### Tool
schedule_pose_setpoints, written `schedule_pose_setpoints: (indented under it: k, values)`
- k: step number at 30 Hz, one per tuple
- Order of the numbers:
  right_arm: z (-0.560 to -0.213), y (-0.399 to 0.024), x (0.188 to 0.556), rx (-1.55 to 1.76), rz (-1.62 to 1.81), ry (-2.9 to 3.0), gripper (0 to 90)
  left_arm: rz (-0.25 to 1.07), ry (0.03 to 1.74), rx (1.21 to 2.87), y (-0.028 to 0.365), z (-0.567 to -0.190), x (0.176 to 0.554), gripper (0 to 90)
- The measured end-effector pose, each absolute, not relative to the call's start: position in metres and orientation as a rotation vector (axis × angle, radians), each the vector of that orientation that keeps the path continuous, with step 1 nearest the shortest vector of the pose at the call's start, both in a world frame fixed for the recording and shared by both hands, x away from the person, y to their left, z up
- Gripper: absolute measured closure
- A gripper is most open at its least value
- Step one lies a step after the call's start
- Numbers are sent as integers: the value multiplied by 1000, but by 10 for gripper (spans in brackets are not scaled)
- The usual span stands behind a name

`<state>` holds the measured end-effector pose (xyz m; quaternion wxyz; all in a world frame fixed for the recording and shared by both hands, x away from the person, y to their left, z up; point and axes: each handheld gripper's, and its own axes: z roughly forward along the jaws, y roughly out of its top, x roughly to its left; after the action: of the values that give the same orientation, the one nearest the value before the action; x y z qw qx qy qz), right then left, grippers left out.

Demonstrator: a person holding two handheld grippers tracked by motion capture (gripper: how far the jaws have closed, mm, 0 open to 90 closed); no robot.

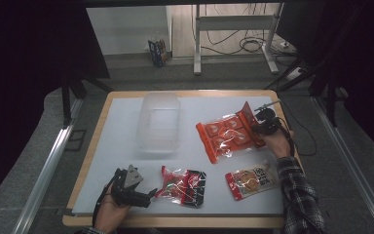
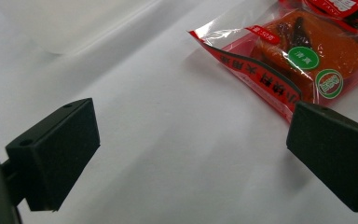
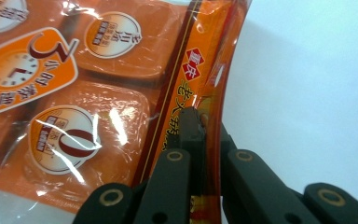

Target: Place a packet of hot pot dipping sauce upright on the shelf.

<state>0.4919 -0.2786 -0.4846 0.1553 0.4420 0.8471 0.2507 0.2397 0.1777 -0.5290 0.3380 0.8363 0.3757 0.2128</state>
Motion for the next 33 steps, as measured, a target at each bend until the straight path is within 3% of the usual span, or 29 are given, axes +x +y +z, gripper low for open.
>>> schedule_pose_setpoints:
  k: [19,33]
  values:
    - [-426,-275,472,1176,892,2390,883,561,979,2176,178,-528,239,23]
    - [-377,-246,457,1048,987,2400,883,567,978,2173,178,-528,239,23]
